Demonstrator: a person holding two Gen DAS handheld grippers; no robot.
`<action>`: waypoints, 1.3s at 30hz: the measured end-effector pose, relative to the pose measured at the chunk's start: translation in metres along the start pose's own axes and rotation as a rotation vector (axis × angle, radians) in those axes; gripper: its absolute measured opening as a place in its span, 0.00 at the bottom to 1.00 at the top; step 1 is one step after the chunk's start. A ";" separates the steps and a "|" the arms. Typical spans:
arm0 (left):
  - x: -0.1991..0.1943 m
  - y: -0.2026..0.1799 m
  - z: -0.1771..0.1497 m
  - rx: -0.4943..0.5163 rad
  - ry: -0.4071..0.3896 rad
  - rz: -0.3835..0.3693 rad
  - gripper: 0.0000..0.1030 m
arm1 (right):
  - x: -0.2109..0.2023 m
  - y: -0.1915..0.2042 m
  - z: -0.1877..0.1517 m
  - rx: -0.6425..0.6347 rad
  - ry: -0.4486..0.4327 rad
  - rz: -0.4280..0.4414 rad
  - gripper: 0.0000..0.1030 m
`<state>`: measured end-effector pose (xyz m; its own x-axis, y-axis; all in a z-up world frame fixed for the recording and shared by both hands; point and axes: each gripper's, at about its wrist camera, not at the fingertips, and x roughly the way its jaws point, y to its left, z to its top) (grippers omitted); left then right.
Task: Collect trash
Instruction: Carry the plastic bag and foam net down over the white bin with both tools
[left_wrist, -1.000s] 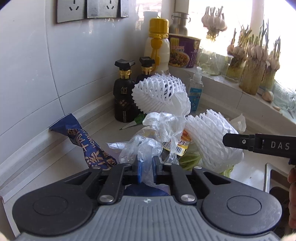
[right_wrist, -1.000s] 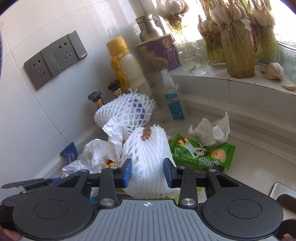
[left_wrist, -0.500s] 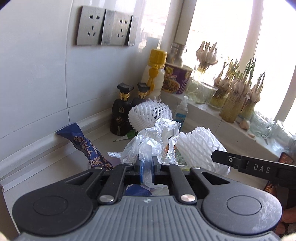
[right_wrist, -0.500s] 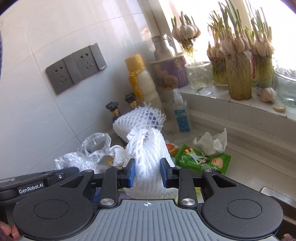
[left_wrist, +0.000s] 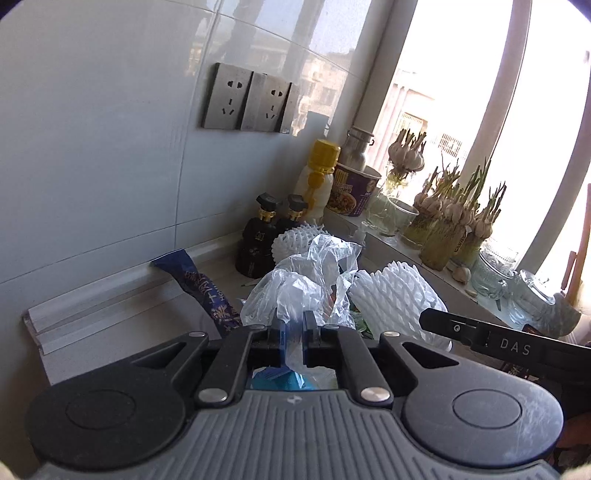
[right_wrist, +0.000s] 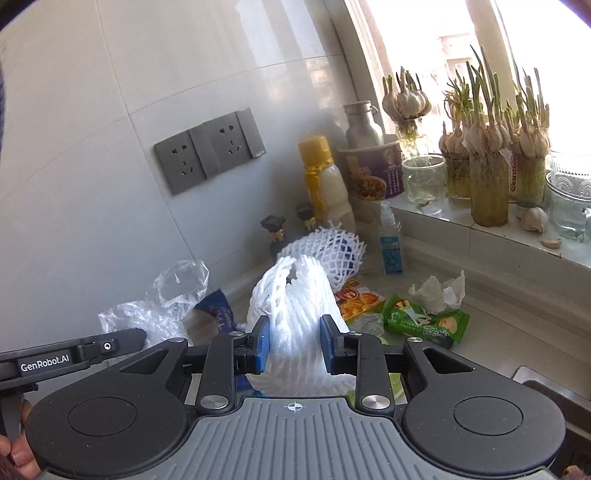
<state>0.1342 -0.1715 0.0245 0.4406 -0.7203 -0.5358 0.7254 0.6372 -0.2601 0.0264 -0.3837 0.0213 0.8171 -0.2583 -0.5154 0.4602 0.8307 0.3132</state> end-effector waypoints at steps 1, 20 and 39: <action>-0.006 0.003 -0.002 -0.005 0.002 0.002 0.07 | -0.004 0.005 -0.001 -0.004 0.003 0.006 0.26; -0.154 0.062 -0.080 -0.209 0.078 0.154 0.07 | -0.079 0.107 -0.086 -0.155 0.179 0.208 0.26; -0.181 0.142 -0.162 -0.399 0.097 0.316 0.07 | -0.055 0.186 -0.185 -0.282 0.366 0.362 0.26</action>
<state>0.0721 0.0939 -0.0458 0.5408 -0.4588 -0.7051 0.2984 0.8883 -0.3492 0.0025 -0.1240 -0.0399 0.7090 0.2115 -0.6728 0.0234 0.9464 0.3222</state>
